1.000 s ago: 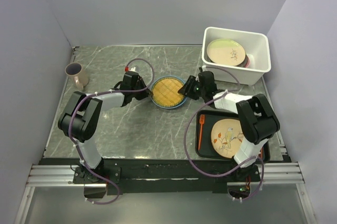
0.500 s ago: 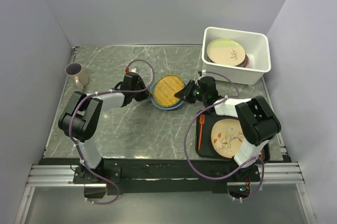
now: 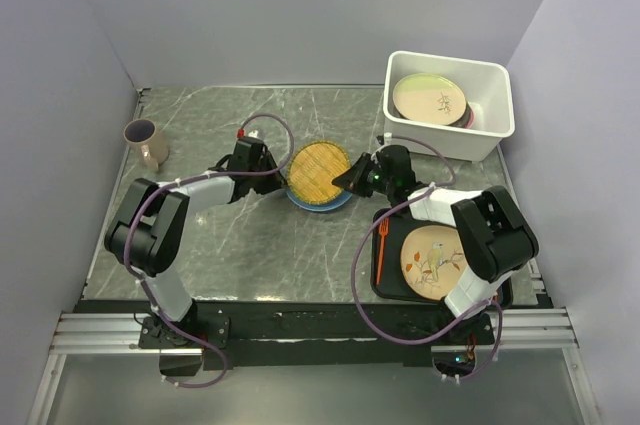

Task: Place the plates into the plastic bin on the countertop
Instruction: Pick up the plate at the center of the board, then place the plate in the plastic bin.

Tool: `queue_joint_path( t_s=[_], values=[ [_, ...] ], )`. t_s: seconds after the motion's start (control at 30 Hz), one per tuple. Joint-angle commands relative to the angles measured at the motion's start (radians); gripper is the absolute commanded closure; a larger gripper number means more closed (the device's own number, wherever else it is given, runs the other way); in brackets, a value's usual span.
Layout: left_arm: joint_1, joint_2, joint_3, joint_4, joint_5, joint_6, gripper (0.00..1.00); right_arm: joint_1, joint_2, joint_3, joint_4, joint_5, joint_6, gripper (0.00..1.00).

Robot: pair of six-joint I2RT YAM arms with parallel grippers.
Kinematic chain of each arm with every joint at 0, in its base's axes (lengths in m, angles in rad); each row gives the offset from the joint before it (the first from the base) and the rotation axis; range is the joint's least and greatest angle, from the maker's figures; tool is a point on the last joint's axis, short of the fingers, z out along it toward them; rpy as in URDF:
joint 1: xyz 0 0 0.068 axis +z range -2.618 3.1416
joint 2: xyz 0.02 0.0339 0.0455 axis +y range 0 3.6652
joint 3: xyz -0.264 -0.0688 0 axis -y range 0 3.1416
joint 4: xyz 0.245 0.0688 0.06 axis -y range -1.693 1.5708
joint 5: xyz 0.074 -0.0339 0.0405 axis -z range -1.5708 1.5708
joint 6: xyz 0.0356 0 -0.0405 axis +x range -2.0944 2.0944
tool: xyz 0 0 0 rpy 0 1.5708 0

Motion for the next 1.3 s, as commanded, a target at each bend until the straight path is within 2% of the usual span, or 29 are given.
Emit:
queue_joint_path(
  t_s=[0.0,0.07,0.1,0.27,0.37,0.73,1.0,1.27],
  values=[
    [-0.005,-0.078,-0.011,0.014,0.023,0.022,0.63,0.008,-0.06,0.008,0.043,0.003,-0.009,1.0],
    [-0.005,-0.104,-0.018,0.02,0.032,0.023,0.57,0.006,-0.066,0.008,0.043,0.003,-0.009,1.0],
    [-0.005,-0.115,-0.02,0.018,0.029,0.023,0.5,0.005,-0.069,0.005,0.041,0.003,-0.009,1.0],
    [-0.005,-0.175,-0.025,-0.009,-0.016,0.03,0.29,0.0,-0.103,0.002,0.031,0.006,-0.012,1.0],
    [-0.005,-0.207,-0.038,-0.012,-0.033,0.028,0.22,0.0,-0.118,0.002,0.017,0.005,-0.018,1.0],
    [-0.004,-0.313,-0.097,-0.002,-0.068,0.022,0.16,-0.02,-0.196,0.007,-0.022,0.009,-0.024,1.0],
    [-0.004,-0.396,-0.186,0.073,-0.033,0.0,0.14,-0.144,-0.248,0.134,-0.21,0.014,-0.078,1.0],
    [-0.004,-0.37,-0.215,0.092,-0.02,-0.003,0.14,-0.285,-0.277,0.238,-0.275,-0.061,-0.107,1.0]
  ],
)
